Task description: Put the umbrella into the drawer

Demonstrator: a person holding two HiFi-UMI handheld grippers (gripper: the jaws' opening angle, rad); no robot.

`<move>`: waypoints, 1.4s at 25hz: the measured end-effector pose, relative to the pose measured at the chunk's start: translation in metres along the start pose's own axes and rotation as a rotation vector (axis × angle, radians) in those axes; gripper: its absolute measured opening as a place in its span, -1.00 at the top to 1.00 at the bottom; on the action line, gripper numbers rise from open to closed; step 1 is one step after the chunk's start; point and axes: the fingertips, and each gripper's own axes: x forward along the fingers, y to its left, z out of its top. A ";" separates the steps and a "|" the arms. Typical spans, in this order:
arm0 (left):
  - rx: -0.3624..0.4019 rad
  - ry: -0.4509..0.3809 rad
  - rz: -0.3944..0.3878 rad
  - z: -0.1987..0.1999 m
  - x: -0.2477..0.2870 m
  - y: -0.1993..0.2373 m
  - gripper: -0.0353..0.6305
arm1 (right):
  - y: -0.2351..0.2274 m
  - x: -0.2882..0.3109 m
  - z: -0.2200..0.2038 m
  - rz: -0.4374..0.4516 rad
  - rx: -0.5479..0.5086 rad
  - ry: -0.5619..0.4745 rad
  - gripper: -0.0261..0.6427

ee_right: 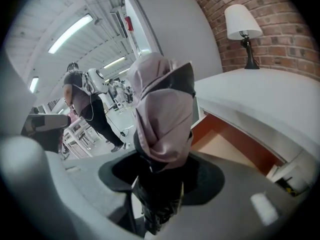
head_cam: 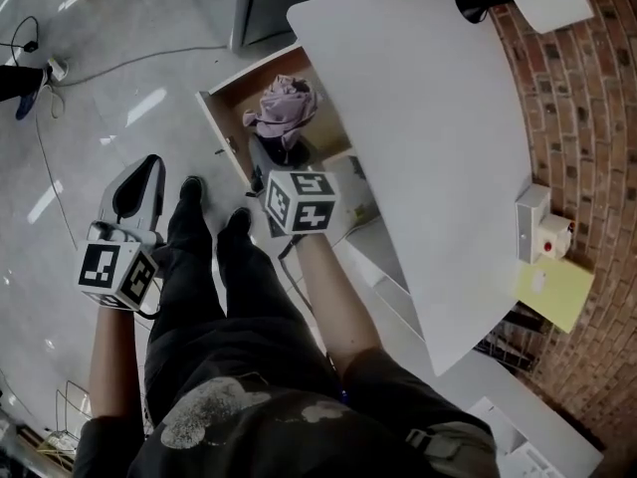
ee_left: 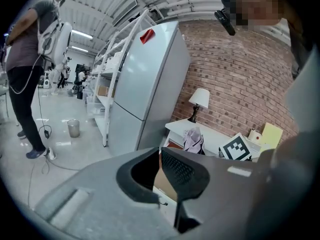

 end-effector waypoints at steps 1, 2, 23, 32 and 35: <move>0.001 0.001 -0.005 -0.004 0.005 0.004 0.82 | -0.003 0.007 -0.003 -0.013 -0.016 0.004 0.22; 0.005 0.005 -0.011 -0.009 0.011 0.009 0.82 | -0.006 0.014 -0.006 -0.027 -0.028 0.010 0.22; 0.074 0.175 -0.167 -0.066 0.115 0.066 0.82 | -0.093 0.125 -0.073 -0.277 0.054 0.229 0.22; 0.068 0.196 -0.200 -0.068 0.131 0.073 0.82 | -0.123 0.149 -0.089 -0.343 0.111 0.278 0.22; 0.074 0.201 -0.213 -0.067 0.136 0.071 0.82 | -0.128 0.154 -0.093 -0.347 0.099 0.305 0.22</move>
